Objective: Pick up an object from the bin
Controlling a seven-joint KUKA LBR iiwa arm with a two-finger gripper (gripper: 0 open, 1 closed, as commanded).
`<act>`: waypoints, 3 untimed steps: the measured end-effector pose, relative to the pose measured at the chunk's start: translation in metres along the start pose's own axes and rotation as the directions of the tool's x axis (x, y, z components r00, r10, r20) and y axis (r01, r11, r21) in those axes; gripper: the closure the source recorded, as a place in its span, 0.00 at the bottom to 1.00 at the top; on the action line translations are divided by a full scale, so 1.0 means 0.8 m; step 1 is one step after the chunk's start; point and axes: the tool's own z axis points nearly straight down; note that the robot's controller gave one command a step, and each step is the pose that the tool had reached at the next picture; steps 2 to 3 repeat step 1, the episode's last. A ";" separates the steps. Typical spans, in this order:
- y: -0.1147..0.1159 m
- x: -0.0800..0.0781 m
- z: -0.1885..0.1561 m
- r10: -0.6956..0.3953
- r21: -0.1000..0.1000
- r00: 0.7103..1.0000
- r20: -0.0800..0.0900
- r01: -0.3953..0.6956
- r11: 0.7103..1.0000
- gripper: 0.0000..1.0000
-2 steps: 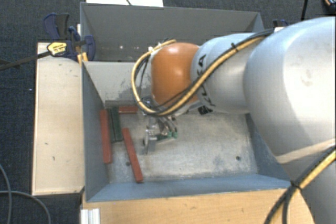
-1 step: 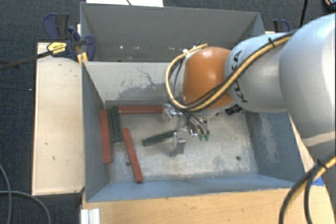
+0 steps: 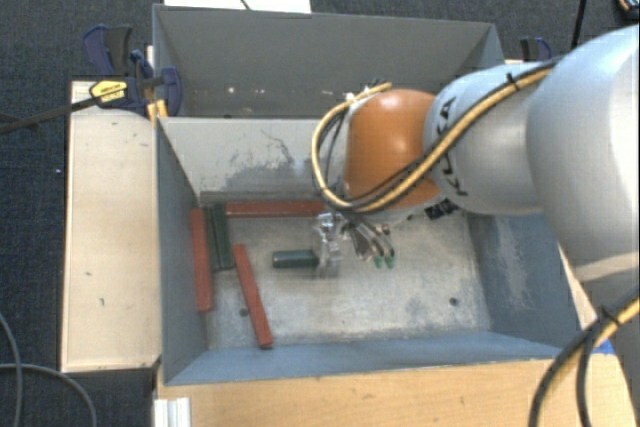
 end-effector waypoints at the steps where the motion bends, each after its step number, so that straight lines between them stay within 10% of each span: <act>1: -0.037 0.007 -0.188 0.058 0.001 0.998 0.010 -0.058 0.998 1.00; 3: -0.037 0.007 -0.188 0.058 0.001 0.998 0.010 -0.058 0.998 1.00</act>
Offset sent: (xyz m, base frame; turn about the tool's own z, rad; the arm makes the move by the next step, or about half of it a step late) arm -0.0038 -0.0294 0.1450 0.0477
